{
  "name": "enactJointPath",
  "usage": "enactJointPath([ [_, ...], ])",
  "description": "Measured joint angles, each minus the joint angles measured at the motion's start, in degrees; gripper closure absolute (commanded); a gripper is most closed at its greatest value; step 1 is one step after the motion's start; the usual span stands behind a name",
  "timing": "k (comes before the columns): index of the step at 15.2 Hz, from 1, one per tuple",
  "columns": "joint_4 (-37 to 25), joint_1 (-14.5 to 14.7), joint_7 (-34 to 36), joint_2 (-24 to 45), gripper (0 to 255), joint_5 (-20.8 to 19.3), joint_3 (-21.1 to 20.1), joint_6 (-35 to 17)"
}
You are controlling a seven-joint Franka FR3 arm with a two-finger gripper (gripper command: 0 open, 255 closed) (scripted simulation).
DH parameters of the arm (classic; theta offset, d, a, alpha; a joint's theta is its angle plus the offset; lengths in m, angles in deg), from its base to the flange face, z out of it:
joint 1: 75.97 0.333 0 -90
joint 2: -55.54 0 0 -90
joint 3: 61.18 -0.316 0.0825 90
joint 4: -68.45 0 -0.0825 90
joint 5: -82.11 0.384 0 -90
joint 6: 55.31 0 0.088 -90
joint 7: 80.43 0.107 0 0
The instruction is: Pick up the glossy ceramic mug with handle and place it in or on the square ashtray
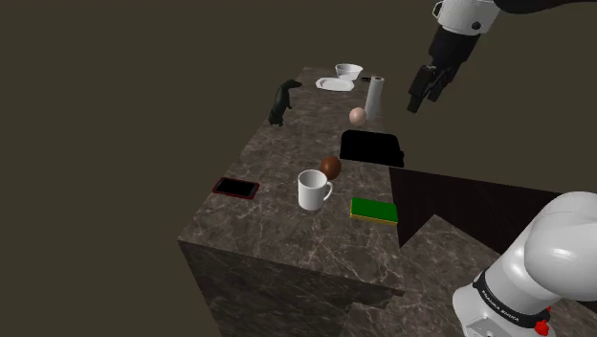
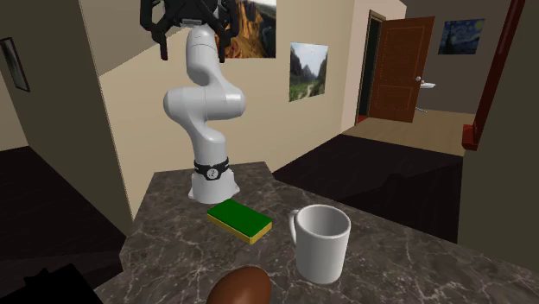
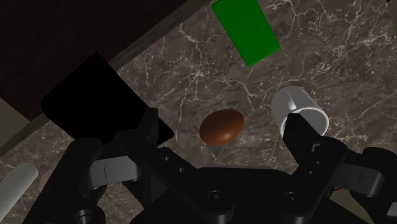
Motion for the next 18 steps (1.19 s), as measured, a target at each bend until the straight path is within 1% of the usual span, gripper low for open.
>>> enactJointPath([
  [2,0.3,0.2,0.3,0.4,0,0.2,-0.4,-0.6],
  [8,2.7,2.1,3.1,6.3,0,1.7,-4.1,-7.9],
  [14,2.7,3.8,5.9,14.9,0,2.4,-8.0,-15.5],
  [18,2.4,4.8,8.0,21.4,0,2.1,-10.6,-21.0],
])
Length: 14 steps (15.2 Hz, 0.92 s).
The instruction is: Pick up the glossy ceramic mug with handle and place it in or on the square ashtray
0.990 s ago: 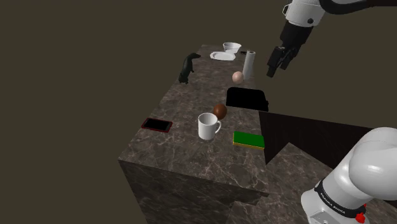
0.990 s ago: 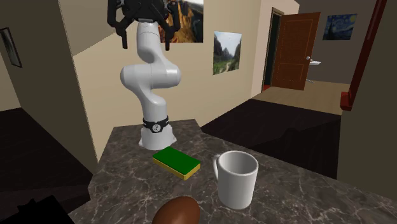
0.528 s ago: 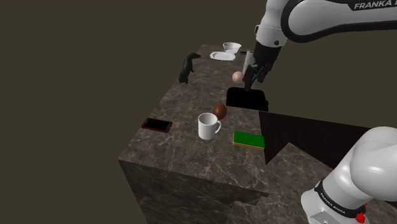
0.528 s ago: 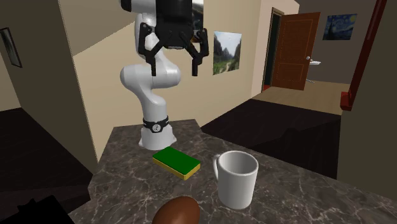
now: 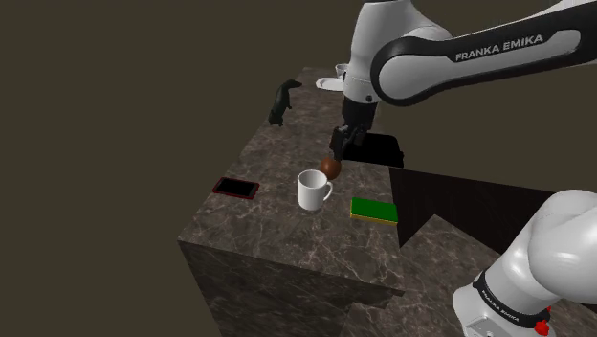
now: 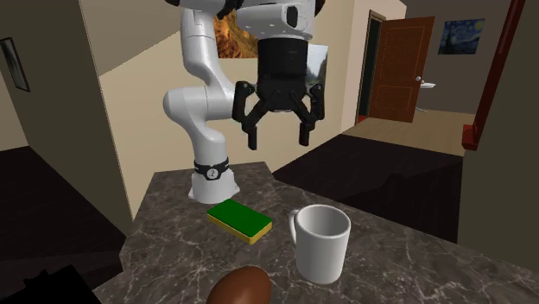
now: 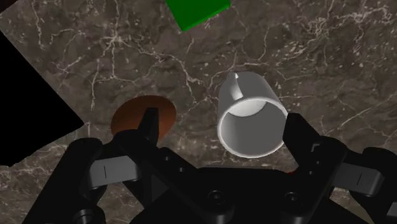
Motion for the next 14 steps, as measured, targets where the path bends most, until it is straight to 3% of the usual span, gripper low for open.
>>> enactJointPath([
  [10,-7.1,2.5,7.5,19.0,0,-4.6,-6.1,-9.5],
  [14,-7.6,2.7,8.6,22.5,0,-6.0,-6.4,-12.2],
])
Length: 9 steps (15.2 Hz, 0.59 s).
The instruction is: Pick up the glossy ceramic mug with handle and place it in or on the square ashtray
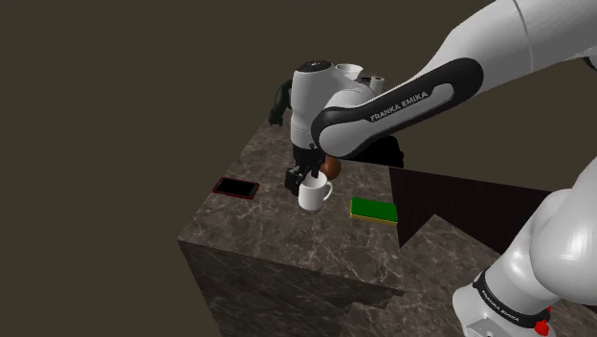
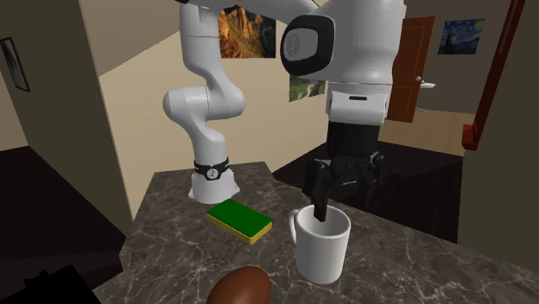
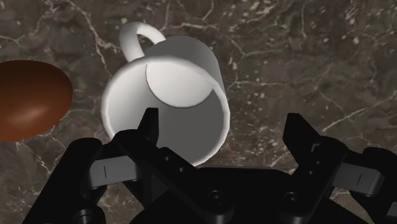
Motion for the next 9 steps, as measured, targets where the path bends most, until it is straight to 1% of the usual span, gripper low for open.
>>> enactJointPath([
  [4,0.9,0.0,0.8,2.2,0,-1.2,0.1,-3.0],
  [9,1.3,0.0,1.1,2.8,0,-1.5,0.1,-4.0],
])
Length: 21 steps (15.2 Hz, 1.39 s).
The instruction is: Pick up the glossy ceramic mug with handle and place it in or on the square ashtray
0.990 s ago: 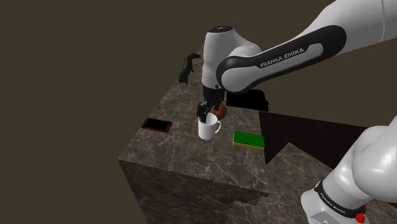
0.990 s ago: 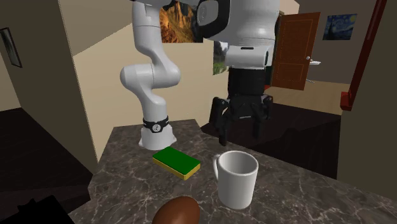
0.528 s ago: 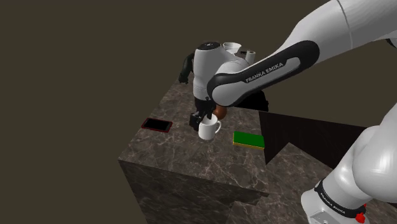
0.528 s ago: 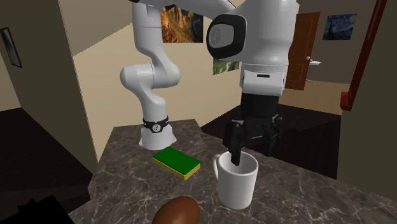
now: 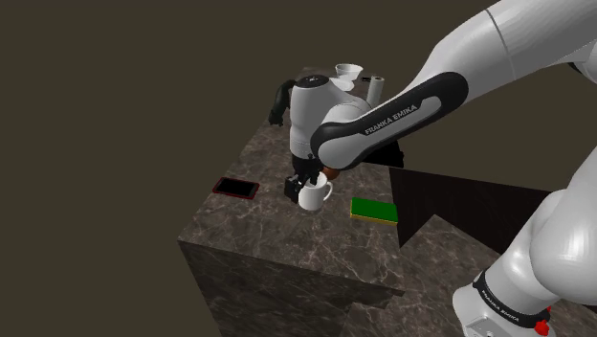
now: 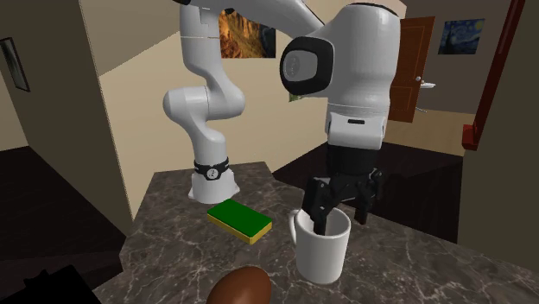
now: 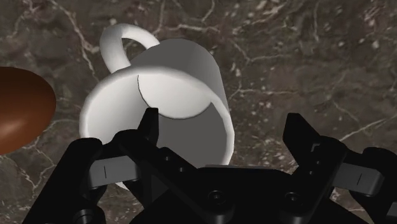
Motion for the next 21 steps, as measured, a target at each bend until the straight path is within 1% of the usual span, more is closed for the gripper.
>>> enactJointPath([
  [2,0.0,0.0,0.0,0.0,0,0.0,0.0,0.0],
  [3,0.0,0.0,0.0,0.0,255,0.0,0.0,0.0],
  [13,0.0,0.0,0.0,0.0,255,0.0,0.0,0.0],
  [21,-2.1,-0.1,-1.5,-3.2,255,1.7,-0.1,5.0],
])
